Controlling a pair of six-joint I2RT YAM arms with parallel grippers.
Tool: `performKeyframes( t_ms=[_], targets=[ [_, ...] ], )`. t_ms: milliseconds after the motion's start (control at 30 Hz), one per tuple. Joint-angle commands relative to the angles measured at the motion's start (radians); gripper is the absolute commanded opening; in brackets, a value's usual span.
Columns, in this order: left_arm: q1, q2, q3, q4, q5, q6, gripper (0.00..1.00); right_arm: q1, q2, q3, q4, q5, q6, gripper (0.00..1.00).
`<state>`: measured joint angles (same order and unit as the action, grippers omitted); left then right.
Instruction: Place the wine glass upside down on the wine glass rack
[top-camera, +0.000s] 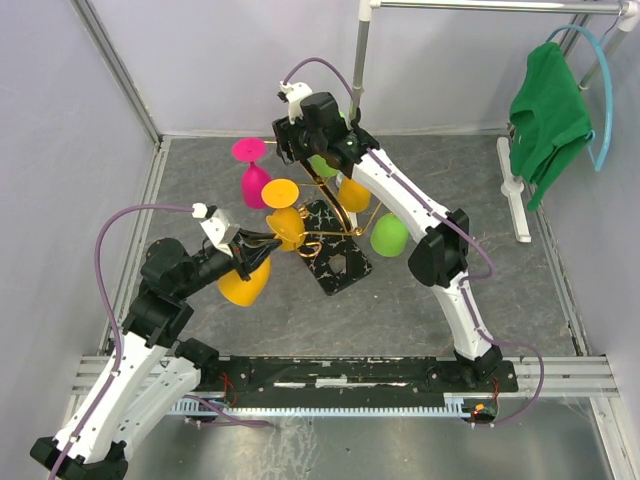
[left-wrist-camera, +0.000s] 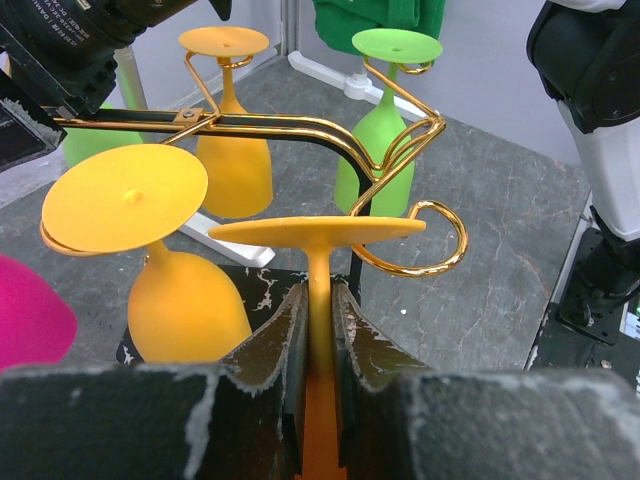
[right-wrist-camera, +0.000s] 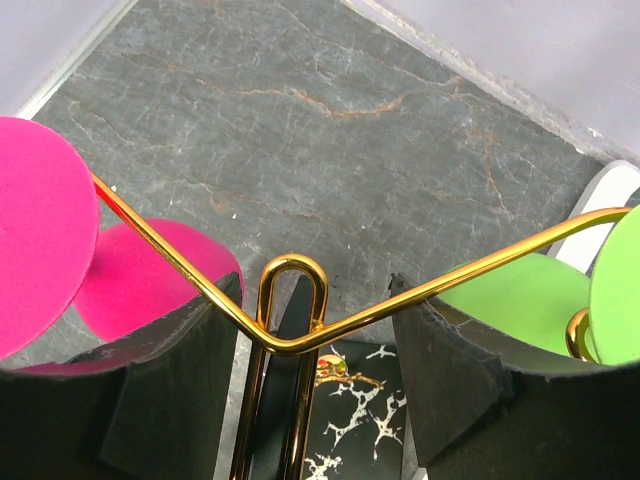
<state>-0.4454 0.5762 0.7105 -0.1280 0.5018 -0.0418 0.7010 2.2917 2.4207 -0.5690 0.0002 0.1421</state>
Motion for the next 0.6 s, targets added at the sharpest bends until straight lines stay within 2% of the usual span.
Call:
performKeyframes(
  t_ms=[0, 567],
  targets=[
    [-0.002, 0.002, 0.044, 0.020, -0.012, 0.051, 0.03, 0.009, 0.045, 0.066, 0.200, 0.019, 0.025, 0.67],
    [-0.001, -0.013, 0.036, 0.012, -0.040, 0.036, 0.03, 0.008, 0.155, 0.132, 0.424, 0.135, 0.037, 0.68]
  ],
)
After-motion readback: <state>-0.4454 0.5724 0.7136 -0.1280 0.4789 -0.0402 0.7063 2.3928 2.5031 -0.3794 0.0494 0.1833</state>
